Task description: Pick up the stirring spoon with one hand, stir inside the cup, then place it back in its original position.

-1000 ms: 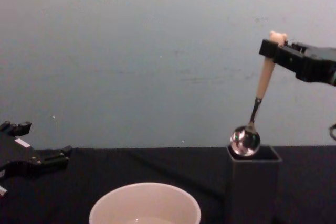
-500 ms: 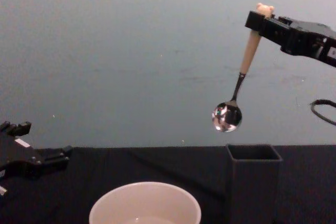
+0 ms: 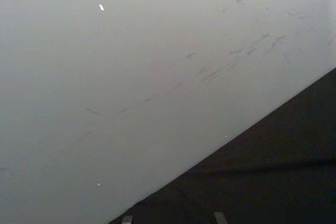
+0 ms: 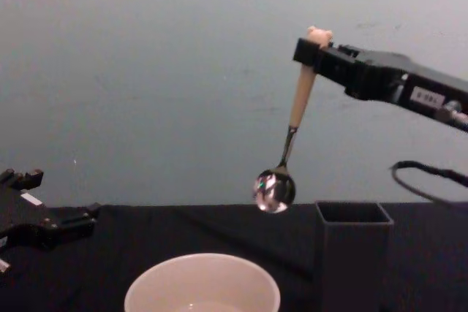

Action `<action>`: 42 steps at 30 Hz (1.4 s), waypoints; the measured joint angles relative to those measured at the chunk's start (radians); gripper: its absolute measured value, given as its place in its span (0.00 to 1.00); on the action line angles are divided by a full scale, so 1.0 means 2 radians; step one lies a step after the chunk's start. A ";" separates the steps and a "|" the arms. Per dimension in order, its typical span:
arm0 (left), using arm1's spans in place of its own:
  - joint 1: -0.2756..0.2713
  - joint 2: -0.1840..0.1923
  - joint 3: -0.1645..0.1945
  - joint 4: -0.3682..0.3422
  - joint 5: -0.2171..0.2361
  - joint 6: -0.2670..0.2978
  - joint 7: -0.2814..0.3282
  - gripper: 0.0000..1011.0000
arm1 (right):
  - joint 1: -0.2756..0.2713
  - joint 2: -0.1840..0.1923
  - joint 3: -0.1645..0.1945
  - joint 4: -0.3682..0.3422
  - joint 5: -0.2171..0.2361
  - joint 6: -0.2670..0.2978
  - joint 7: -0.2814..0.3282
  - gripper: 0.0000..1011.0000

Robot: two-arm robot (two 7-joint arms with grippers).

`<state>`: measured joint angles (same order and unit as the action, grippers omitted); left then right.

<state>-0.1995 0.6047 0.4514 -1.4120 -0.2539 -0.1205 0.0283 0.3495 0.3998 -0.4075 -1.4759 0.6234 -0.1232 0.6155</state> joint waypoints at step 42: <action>0.000 0.000 0.000 0.000 0.000 0.000 0.000 0.99 | 0.031 -0.002 -0.089 0.061 -0.038 0.006 0.051 0.21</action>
<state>-0.1995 0.6047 0.4514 -1.4120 -0.2539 -0.1205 0.0283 0.4115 0.3956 -0.5856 -1.3532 0.5483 -0.1110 0.7165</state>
